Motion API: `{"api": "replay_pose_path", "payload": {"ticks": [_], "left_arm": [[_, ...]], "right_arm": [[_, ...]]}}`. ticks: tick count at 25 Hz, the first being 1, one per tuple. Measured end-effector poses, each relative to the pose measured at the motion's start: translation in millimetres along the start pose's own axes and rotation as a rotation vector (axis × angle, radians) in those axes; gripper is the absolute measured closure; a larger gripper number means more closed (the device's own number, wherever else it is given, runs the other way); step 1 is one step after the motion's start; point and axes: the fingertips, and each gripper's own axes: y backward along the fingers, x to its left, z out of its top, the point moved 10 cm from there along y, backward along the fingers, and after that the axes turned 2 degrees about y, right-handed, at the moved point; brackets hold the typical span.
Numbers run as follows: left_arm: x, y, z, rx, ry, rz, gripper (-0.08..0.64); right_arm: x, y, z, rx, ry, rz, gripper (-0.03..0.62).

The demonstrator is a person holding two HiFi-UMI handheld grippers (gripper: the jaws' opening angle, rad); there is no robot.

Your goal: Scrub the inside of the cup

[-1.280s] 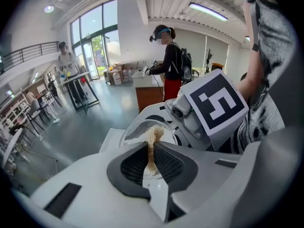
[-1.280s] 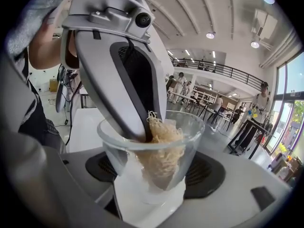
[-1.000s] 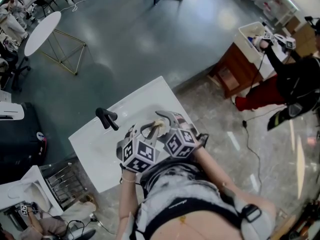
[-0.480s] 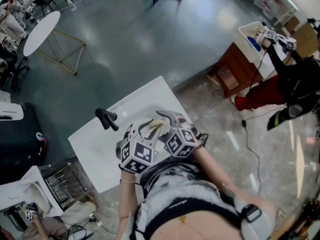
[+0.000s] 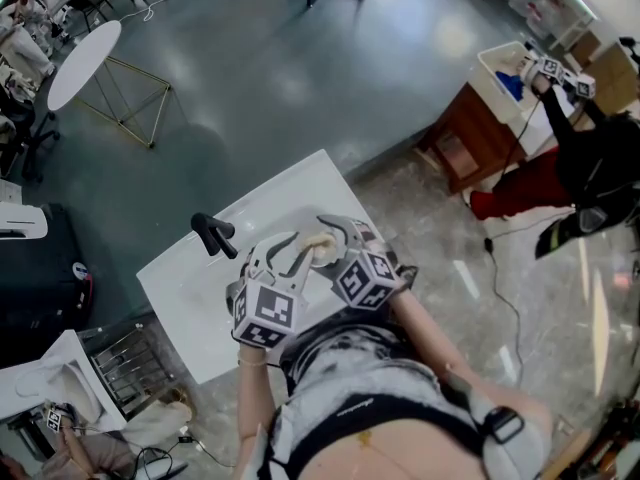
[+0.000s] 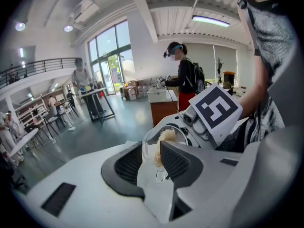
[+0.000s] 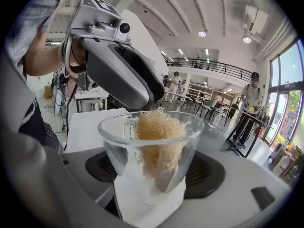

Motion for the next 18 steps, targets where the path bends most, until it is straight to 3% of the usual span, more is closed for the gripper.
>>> {"api": "replay_pose_path", "payload": {"ticks": [5, 9, 15, 18], "left_arm": [[1, 6, -3, -0.072, 0.062, 0.027, 0.483], [5, 17, -3, -0.139, 0.09, 0.112, 0.552], [7, 22, -16, -0.216, 0.185, 0.195, 0.552], [6, 23, -23, -0.238, 0.23, 0.199, 0.553]], "right_arm": [[-1, 1, -4, 0.0, -0.025, 0.002, 0.199], [-2, 3, -3, -0.021, -0.054, -0.006, 0.199], [-5, 5, -2, -0.041, -0.088, -0.009, 0.199], [-6, 5, 0, -0.05, -0.114, -0.004, 0.199]]}}
